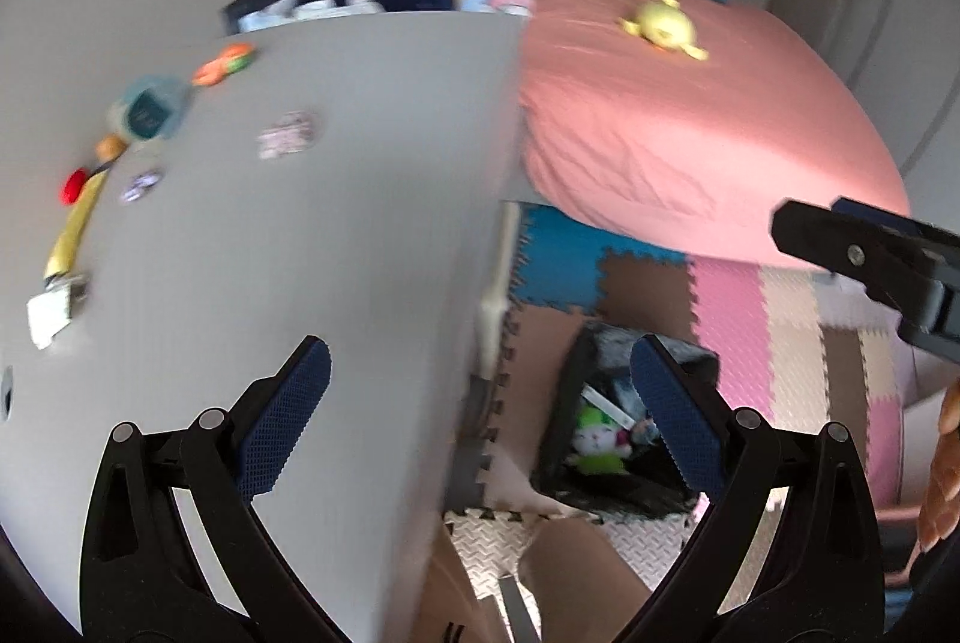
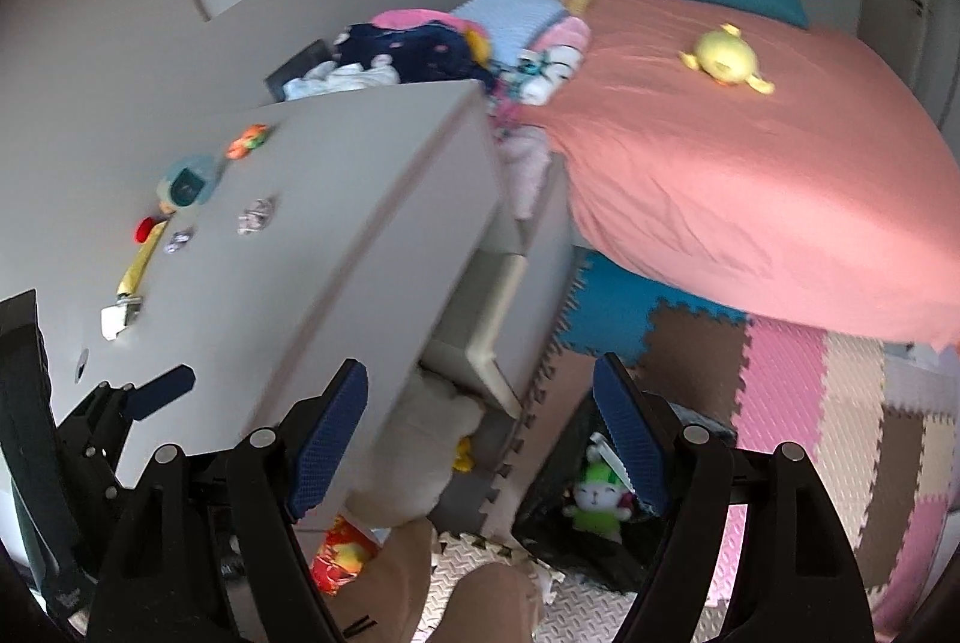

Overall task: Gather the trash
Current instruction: 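Move both open tools back toward the desk, then grasp the purple cloth scrap with the left tool while the right tool grasps the white scrap, then carry both cloth scraps to the black bin and release them, then move both open tools back over the desk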

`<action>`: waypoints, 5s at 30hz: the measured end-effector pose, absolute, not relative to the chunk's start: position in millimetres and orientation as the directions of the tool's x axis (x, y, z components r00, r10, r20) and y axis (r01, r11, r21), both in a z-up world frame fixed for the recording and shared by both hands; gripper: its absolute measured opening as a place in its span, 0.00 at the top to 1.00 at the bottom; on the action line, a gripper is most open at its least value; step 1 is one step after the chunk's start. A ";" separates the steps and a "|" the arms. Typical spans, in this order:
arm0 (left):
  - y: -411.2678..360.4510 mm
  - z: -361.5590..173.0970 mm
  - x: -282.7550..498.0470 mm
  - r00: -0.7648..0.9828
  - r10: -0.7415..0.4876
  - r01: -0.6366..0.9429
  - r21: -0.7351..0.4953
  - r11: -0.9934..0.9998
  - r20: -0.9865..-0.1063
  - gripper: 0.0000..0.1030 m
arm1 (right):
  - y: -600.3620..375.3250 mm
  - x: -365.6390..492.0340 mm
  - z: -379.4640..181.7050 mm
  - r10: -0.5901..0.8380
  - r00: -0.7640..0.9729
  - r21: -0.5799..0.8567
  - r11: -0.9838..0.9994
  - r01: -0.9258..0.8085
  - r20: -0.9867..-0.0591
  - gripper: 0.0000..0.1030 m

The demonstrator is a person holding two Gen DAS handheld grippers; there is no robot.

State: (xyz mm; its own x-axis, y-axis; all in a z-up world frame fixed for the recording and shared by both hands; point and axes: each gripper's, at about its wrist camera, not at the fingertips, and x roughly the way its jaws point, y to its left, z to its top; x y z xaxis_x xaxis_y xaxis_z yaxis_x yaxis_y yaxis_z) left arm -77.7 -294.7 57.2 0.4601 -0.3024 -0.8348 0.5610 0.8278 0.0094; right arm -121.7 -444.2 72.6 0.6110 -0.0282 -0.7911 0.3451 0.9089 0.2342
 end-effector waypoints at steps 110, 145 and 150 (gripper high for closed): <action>-366.7 37.6 -147.0 0.372 -0.450 0.745 -0.028 0.667 -0.812 0.81 | -480.4 -210.3 57.8 -0.213 0.642 0.180 0.853 0.490 -0.737 0.80; -402.9 -6.3 -193.6 0.242 -0.431 0.801 -0.072 0.594 -0.869 0.06 | -540.3 -255.0 0.6 -0.135 0.569 0.328 0.700 0.635 -0.811 0.02; -387.5 9.6 -179.8 0.258 -0.454 0.780 -0.093 0.618 -0.853 0.06 | -521.9 -233.7 23.0 -0.135 0.604 0.324 0.742 0.587 -0.786 0.02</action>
State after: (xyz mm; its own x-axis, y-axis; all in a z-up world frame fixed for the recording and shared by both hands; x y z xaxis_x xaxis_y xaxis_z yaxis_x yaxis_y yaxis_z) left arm -179.8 -387.5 9.6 0.2577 -0.4542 -0.8528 0.7804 0.6183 -0.0935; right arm -233.7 -521.9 23.0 0.6038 -0.1347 -0.7857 0.5874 0.7415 0.3243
